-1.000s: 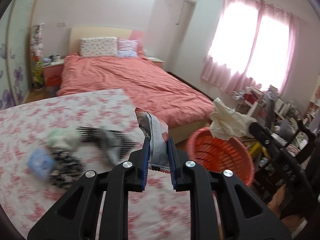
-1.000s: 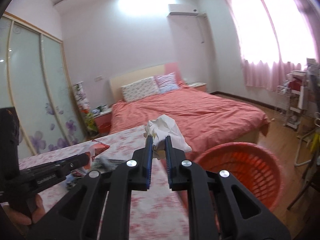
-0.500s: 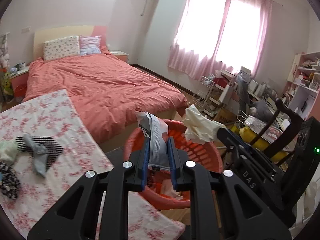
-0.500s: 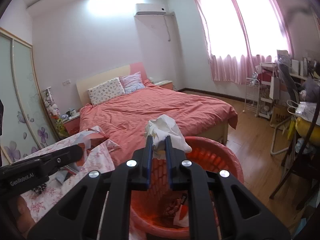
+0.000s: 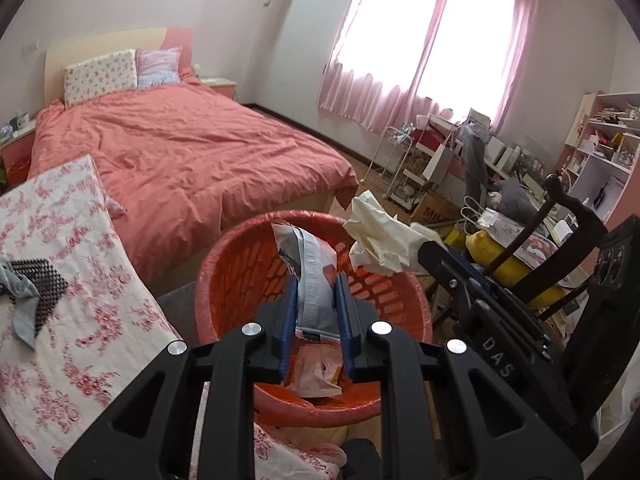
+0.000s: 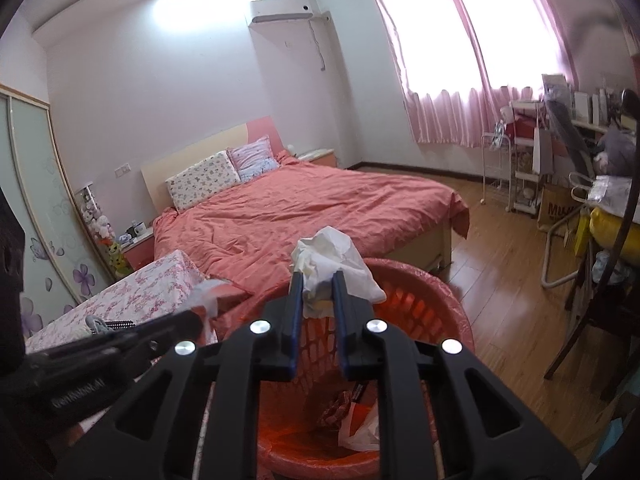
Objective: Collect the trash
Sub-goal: 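Carry packet and white cloth over the orange basket and open both tools, then move both open tools back over the bed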
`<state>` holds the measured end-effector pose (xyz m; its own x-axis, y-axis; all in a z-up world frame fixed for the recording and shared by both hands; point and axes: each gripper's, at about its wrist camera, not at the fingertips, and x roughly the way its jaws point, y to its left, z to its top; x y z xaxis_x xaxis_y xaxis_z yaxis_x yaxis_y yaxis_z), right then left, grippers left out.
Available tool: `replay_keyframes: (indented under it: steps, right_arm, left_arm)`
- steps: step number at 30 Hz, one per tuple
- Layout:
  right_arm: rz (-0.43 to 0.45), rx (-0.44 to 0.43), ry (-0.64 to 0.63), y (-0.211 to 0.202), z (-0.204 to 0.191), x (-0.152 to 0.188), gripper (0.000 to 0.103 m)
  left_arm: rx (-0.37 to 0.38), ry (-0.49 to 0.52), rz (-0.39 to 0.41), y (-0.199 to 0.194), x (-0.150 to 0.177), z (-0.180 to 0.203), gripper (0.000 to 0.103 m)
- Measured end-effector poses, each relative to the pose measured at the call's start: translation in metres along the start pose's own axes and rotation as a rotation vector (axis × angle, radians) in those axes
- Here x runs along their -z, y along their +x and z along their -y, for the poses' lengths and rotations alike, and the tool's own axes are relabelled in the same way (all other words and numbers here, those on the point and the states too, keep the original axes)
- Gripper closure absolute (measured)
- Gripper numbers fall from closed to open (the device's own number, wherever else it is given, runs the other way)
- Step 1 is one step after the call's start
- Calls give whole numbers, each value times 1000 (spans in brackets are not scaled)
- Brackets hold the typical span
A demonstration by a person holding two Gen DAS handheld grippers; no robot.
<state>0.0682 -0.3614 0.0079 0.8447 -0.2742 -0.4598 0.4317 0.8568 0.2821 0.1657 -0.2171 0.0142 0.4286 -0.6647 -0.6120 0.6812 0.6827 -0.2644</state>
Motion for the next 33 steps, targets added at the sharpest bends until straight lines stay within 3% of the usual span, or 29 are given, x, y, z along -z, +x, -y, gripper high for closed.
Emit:
replay_keyframes:
  steps: [3,10,16,24,33]
  right_arm:
    - [-31,-6,34,6,6,1,80]
    - [-54,26,45,5,13,8,64]
    - [-47,31,-29,0,-4,5,49]
    - [-85,-4,-99,5,-42,14,43]
    - [-166,-115,-189,16,-115,29,43]
  left_arm:
    - [-9,-22,-29,10,3,-4,63]
    - [-81,-50,-78,16,12,-21,60]
    - [-197,-31,-52,-9,19,-40,52]
    - [-325,-38,-21,-51,32,-77,48]
    - [-453,-150,28,-110,52,-138,48]
